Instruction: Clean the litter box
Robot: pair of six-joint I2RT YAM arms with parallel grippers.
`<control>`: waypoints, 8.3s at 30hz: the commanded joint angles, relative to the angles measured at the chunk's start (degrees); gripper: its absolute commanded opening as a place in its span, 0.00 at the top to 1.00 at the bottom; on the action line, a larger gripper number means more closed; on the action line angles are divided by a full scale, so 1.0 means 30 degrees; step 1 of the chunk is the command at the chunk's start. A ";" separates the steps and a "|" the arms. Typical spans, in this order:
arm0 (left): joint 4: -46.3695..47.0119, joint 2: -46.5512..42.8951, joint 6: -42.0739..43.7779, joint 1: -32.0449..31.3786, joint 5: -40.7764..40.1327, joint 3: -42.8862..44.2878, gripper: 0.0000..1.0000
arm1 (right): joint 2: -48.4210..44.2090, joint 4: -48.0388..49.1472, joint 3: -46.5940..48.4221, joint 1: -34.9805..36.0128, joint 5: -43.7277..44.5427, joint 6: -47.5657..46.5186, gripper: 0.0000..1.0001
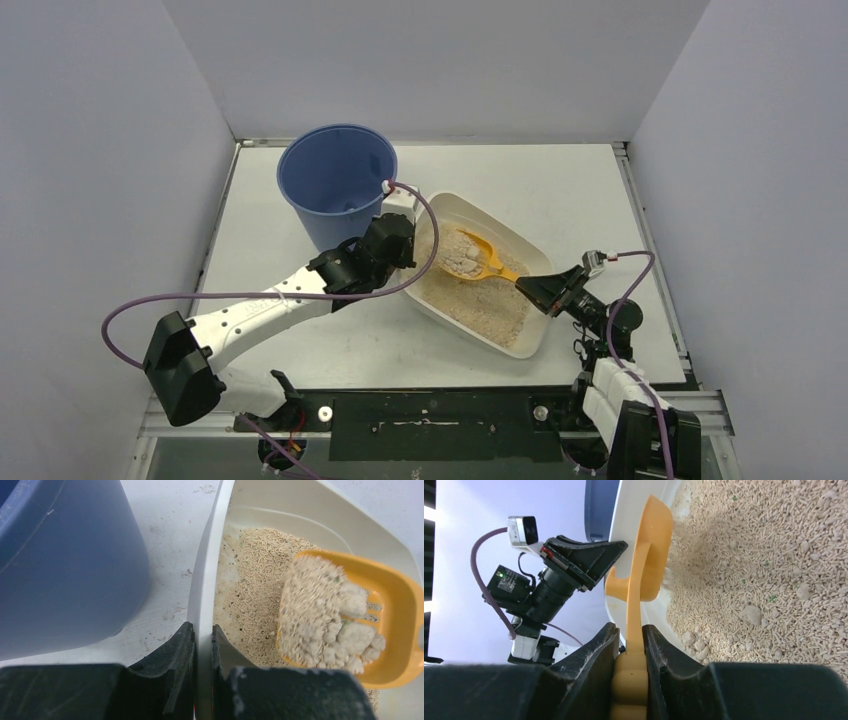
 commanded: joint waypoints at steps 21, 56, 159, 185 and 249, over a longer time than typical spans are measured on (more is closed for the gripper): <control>0.3664 -0.0082 -0.1543 0.0214 0.0211 0.0156 1.00 | -0.1290 0.3067 -0.3074 -0.1021 0.0018 0.2363 1.00; 0.3652 0.0928 -0.1525 0.0008 0.1381 0.0526 1.00 | -0.2308 0.0806 -0.2506 -0.1595 -0.0441 0.1465 1.00; -0.5411 -0.2384 0.3990 -0.0069 -0.1567 0.7724 0.03 | 0.1762 -0.8998 1.0475 0.1678 0.4811 -0.3731 1.00; 0.2911 -1.1132 0.3078 0.5207 -0.4764 -0.1252 0.03 | 1.2533 -1.5210 2.6207 1.0253 0.7148 -1.0754 1.00; 0.3212 -1.1354 0.2777 0.6717 -0.2459 -0.1869 0.03 | 0.8986 -1.9982 2.8806 1.9417 1.9449 -3.6156 1.00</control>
